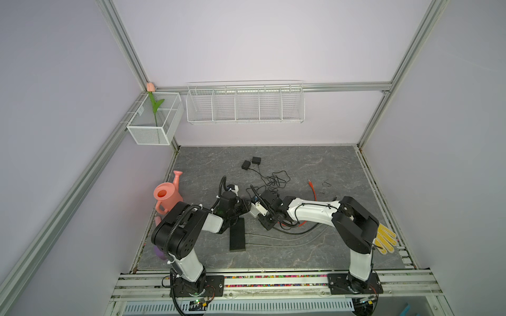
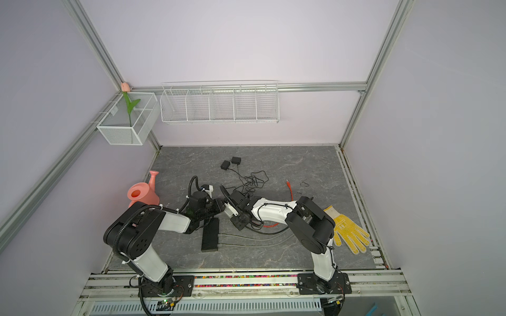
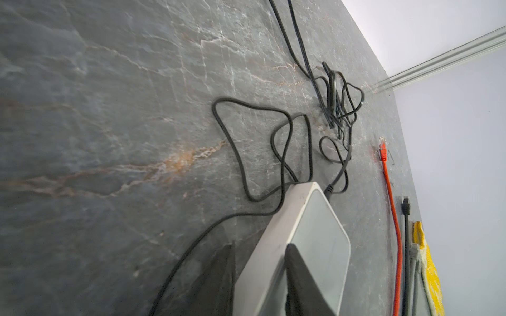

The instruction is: Insert the plug into the switch port

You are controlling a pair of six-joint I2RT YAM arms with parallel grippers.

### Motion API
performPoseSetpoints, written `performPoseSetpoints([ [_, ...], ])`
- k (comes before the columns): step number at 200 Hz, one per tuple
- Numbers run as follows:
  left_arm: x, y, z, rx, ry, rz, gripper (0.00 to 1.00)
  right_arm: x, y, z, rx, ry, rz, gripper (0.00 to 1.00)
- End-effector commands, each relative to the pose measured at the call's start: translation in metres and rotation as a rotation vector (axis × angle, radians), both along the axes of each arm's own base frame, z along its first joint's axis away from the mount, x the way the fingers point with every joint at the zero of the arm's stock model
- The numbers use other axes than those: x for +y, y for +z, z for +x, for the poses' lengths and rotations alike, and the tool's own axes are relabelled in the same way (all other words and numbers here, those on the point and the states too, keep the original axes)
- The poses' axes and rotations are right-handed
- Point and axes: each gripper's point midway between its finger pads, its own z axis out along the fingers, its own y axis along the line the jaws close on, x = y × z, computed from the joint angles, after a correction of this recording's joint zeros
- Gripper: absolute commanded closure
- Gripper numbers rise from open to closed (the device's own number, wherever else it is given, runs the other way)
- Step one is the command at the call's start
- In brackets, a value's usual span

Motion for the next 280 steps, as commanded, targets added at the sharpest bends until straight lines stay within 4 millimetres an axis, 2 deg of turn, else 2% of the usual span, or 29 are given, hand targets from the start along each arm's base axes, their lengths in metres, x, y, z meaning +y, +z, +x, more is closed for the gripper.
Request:
performPoseSetpoints([
  [1, -0.051, -0.032, -0.096, 0.287, -0.320, -0.094, 0.71, 0.105, 0.099, 0.069, -0.312, 0.017, 0.499, 0.93],
  [19, -0.050, -0.029, -0.094, 0.279, -0.324, -0.078, 0.71, 0.096, 0.093, 0.069, -0.320, 0.022, 0.431, 0.93],
  [51, -0.044, -0.013, -0.077, 0.244, -0.319, -0.035, 0.70, 0.058, 0.065, 0.065, -0.313, 0.032, 0.223, 0.93],
  [79, -0.026, 0.005, -0.053, 0.211, -0.274, -0.017, 0.69, 0.023, 0.049, 0.060, -0.311, 0.036, 0.075, 0.89],
  [105, -0.008, 0.025, -0.034, 0.178, -0.231, 0.013, 0.64, 0.004, 0.048, 0.056, -0.313, 0.036, 0.032, 0.84],
  [129, 0.006, 0.052, -0.022, 0.118, -0.192, 0.078, 0.59, -0.004, 0.056, 0.057, -0.309, 0.024, 0.030, 0.75],
  [160, 0.023, 0.082, -0.017, 0.054, -0.135, 0.156, 0.50, -0.011, 0.071, 0.057, -0.309, 0.016, 0.032, 0.63],
  [179, 0.034, 0.092, -0.017, 0.040, -0.096, 0.201, 0.45, -0.017, 0.078, 0.055, -0.314, 0.009, 0.018, 0.60],
  [212, 0.052, 0.108, -0.021, 0.003, -0.031, 0.247, 0.41, -0.035, 0.097, 0.053, -0.344, -0.031, 0.020, 0.56],
  [242, 0.077, 0.129, -0.026, -0.078, 0.066, 0.303, 0.38, -0.058, 0.129, 0.050, -0.401, -0.080, 0.069, 0.50],
  [280, 0.116, 0.160, -0.040, -0.211, 0.224, 0.361, 0.33, -0.100, 0.178, 0.051, -0.504, -0.176, 0.128, 0.45],
])
